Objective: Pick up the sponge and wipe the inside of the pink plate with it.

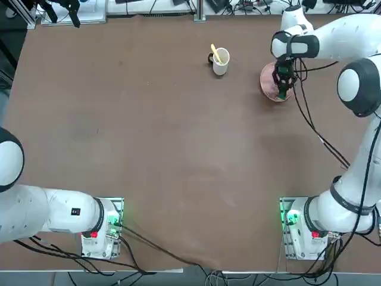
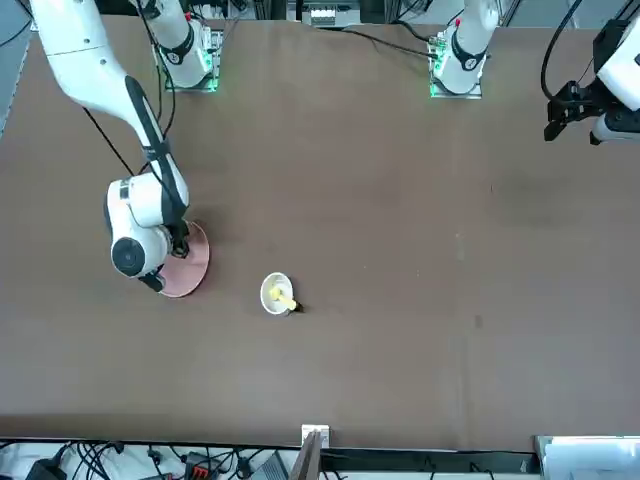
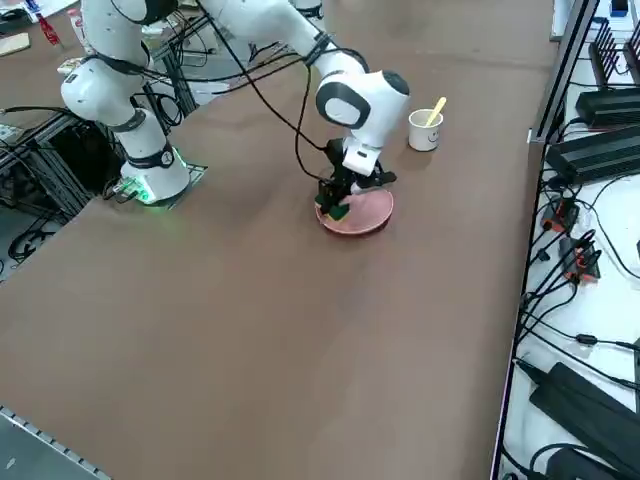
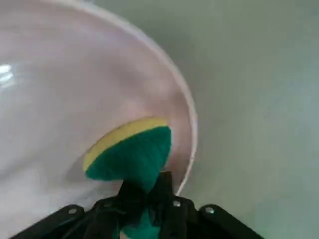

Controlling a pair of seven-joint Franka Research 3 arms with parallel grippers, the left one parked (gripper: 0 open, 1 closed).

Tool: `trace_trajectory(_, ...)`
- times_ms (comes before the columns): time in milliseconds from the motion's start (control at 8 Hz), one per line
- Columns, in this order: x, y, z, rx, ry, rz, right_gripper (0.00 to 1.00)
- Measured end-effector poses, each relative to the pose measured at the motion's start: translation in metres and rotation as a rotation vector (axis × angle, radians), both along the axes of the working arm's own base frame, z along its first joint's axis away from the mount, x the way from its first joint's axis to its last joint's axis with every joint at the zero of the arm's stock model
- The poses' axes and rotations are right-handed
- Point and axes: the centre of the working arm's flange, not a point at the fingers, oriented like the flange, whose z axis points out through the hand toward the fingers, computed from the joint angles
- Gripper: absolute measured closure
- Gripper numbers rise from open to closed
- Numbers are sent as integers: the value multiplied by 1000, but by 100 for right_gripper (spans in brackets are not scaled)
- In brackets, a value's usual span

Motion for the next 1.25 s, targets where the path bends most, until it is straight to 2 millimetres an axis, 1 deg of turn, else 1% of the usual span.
trace_trajectory(250,7,-17,2,16,-27,27,90)
trace_trajectory(500,13,-24,6,34,-59,41,90)
trace_trajectory(625,19,-25,8,38,-80,45,90)
trace_trajectory(875,33,-17,20,68,-122,30,90)
trace_trajectory(1000,41,-13,34,89,-132,9,90)
trace_trajectory(1125,47,-11,56,100,-116,-8,90)
trace_trajectory(1250,50,-12,82,103,-81,-12,90)
